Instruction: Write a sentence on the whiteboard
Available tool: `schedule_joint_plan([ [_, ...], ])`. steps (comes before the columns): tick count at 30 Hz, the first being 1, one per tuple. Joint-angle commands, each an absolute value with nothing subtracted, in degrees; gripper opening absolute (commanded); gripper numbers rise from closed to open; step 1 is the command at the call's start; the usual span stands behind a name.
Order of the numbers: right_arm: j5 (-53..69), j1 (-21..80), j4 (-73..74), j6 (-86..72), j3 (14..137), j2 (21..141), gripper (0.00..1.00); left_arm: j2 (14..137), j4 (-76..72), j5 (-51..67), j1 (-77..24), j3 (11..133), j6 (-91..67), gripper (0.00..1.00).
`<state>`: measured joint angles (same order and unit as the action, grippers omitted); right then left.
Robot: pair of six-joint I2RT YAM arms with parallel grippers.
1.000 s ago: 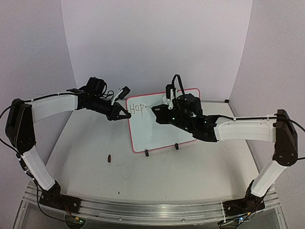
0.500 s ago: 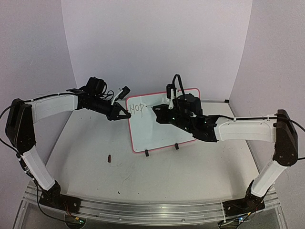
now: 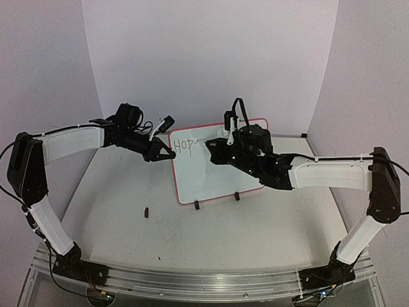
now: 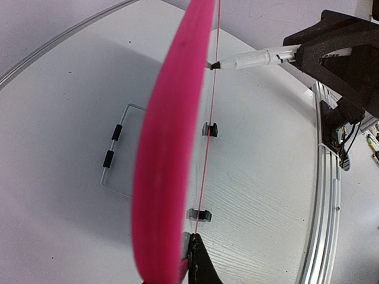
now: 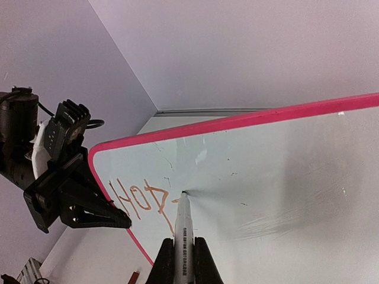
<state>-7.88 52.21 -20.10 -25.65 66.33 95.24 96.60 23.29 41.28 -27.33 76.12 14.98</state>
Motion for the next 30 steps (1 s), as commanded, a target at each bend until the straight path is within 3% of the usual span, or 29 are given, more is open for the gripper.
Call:
schedule_joint_plan([
  [1,-6.85,51.83,-21.88,-24.70,69.52,94.87,0.00,96.91,25.93,35.26,-27.43,76.50,17.39,0.00],
  [30,-4.74,51.85,-20.57,-29.12,65.78,97.03,0.00,96.75,25.98,35.24,-27.44,76.53,17.42,0.00],
])
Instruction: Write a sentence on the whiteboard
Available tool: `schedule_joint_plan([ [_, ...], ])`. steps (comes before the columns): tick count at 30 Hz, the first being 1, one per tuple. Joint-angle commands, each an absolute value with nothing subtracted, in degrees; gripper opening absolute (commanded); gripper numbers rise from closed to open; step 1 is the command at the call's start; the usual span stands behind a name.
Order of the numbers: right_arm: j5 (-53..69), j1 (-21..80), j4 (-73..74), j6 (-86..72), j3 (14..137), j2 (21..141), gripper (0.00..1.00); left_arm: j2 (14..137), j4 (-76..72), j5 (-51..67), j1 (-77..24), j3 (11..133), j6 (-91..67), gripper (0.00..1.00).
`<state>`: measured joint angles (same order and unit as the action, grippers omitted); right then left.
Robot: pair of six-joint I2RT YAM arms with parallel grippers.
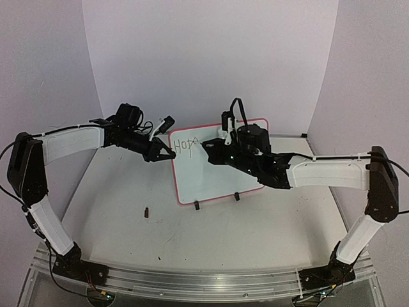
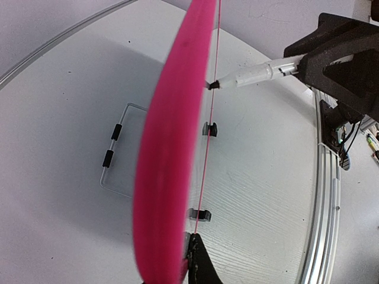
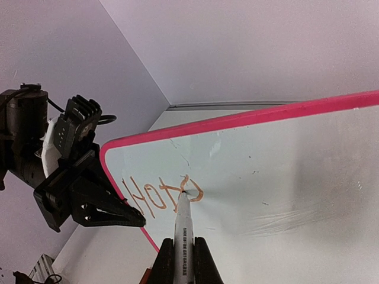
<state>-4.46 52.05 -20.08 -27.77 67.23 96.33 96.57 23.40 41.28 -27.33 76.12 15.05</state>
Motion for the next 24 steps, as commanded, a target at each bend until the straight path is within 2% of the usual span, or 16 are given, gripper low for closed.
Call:
schedule_joint_plan([
  [1,-4.75,51.85,-20.53,-29.27,65.54,96.98,0.00,96.67,25.98,35.24,-27.47,76.53,17.43,0.00],
  [24,-9.08,51.83,-19.95,-28.93,64.40,94.76,0.00,96.42,26.10,35.07,-27.51,76.54,17.55,0.00],
])
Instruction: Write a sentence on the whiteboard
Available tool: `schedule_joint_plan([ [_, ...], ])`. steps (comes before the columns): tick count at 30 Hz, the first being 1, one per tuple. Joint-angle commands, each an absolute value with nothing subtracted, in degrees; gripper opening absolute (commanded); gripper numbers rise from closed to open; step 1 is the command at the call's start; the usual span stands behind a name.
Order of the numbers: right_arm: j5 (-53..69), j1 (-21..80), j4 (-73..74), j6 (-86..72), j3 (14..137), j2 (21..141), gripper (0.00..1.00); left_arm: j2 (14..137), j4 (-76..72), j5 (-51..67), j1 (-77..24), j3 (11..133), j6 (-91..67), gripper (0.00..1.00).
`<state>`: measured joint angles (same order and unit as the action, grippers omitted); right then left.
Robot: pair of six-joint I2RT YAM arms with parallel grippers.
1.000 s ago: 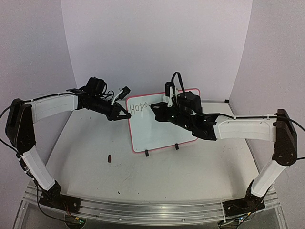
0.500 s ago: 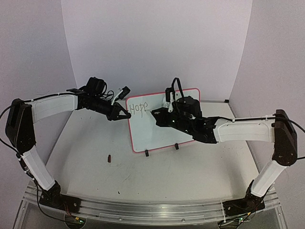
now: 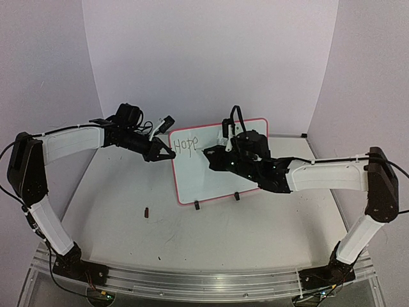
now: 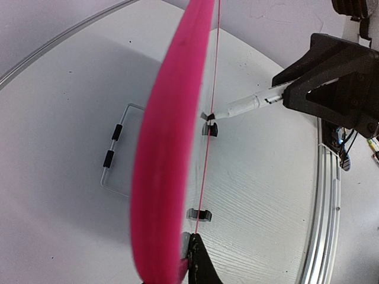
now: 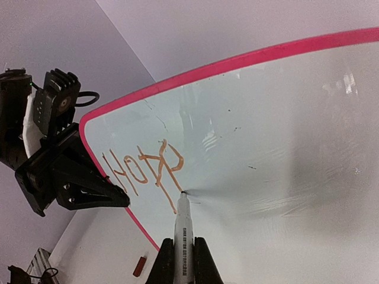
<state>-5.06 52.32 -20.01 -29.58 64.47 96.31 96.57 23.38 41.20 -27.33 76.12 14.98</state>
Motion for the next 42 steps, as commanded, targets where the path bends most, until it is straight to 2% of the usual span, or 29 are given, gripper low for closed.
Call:
schedule_joint_plan([
  [1,-9.19,51.85,-19.95,-28.92,64.34,94.74,0.00,96.40,26.11,35.06,-27.53,76.51,17.52,0.00],
  [15,-6.64,51.83,-19.95,-27.54,64.58,93.66,0.00,96.29,26.20,34.82,-27.51,76.38,17.66,0.00],
  [23,-2.84,51.63,-18.55,-24.95,62.10,87.95,0.00,96.65,26.22,34.63,-27.54,76.32,17.65,0.00],
  [30,2.88,47.26,-17.62,-25.58,58.06,84.11,0.00,96.53,26.37,34.28,-27.68,76.22,17.61,0.00],
  [42,3.49,45.69,-18.22,-24.71,60.29,86.62,0.00,97.15,26.66,34.10,-27.89,76.38,17.77,0.00],
])
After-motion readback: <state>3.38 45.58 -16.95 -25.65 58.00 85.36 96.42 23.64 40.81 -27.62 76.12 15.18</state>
